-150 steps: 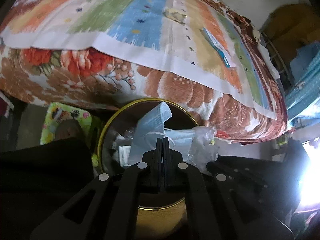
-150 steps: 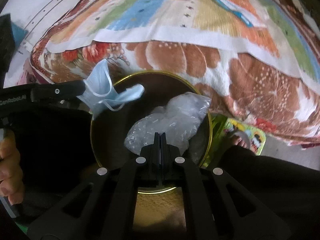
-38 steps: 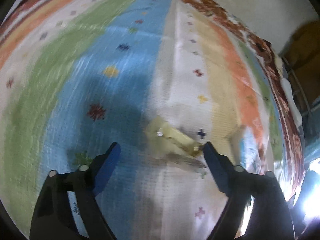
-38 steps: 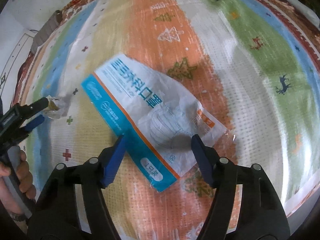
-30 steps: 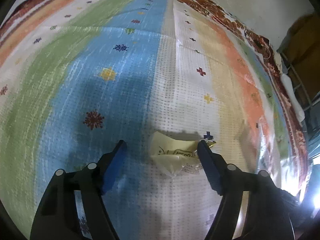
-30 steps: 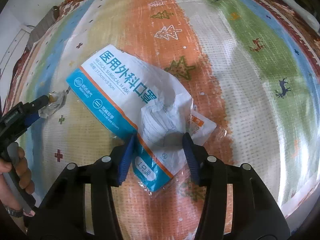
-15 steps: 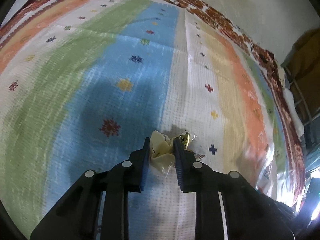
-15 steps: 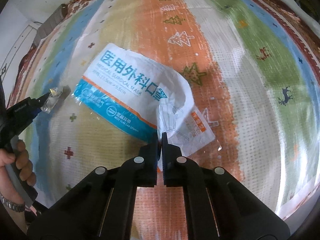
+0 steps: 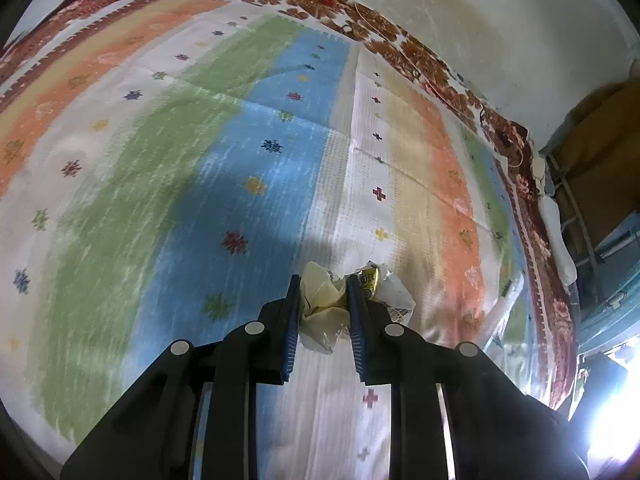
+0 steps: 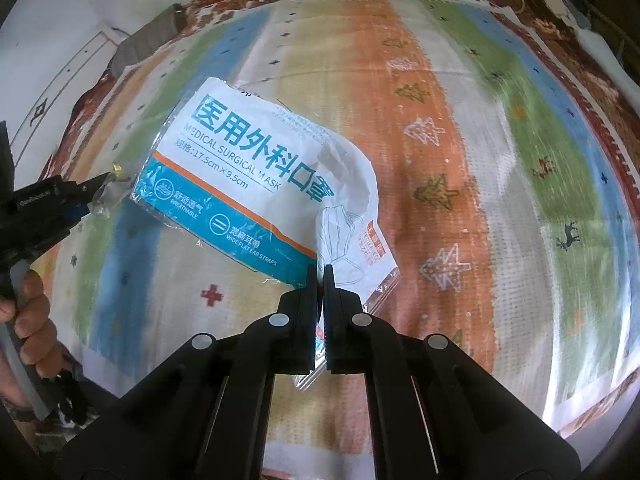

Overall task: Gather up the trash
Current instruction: 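Lift and carry the mask package and yellow packet over the bin with both grippers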

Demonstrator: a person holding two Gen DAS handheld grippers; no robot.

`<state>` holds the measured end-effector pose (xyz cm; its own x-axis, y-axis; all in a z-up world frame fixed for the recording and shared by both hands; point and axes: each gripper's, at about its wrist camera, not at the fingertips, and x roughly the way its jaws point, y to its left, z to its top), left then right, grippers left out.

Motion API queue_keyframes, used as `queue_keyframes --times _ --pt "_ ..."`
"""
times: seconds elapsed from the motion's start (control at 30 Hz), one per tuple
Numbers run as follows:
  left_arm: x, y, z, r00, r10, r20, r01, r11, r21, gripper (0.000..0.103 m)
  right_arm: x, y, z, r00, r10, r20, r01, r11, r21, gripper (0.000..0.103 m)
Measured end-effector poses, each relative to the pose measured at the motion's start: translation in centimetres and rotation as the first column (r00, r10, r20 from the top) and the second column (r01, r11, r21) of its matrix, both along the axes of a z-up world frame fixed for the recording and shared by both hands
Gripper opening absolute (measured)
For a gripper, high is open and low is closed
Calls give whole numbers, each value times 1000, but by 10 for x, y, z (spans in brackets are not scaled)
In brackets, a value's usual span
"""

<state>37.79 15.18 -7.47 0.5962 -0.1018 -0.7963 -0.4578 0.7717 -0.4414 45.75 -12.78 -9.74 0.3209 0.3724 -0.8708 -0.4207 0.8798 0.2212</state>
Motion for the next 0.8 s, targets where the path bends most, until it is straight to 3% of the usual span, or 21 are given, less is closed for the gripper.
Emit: queue_keyframes --times 0.27,0.43,0.6,0.7,0.8 --pt "-26 -14 34 999 -39 36 37 997 66 21 -25 9 27 998 43 35 -44 999 28 2" --pt "-46 -19 55 994 -42 97 39 999 32 21 -41 10 46 996 55 65 -58 997 55 2" --pt "-64 -31 72 990 -65 124 56 996 71 21 -54 7 66 994 60 91 -67 994 86 2" --pt "-80 -28 84 985 -61 163 57 998 28 20 -63 5 77 993 57 106 -68 993 97 2" --pt "-100 -23 100 968 -56 246 73 995 -61 20 -73 3 84 992 54 114 -65 993 97 2"
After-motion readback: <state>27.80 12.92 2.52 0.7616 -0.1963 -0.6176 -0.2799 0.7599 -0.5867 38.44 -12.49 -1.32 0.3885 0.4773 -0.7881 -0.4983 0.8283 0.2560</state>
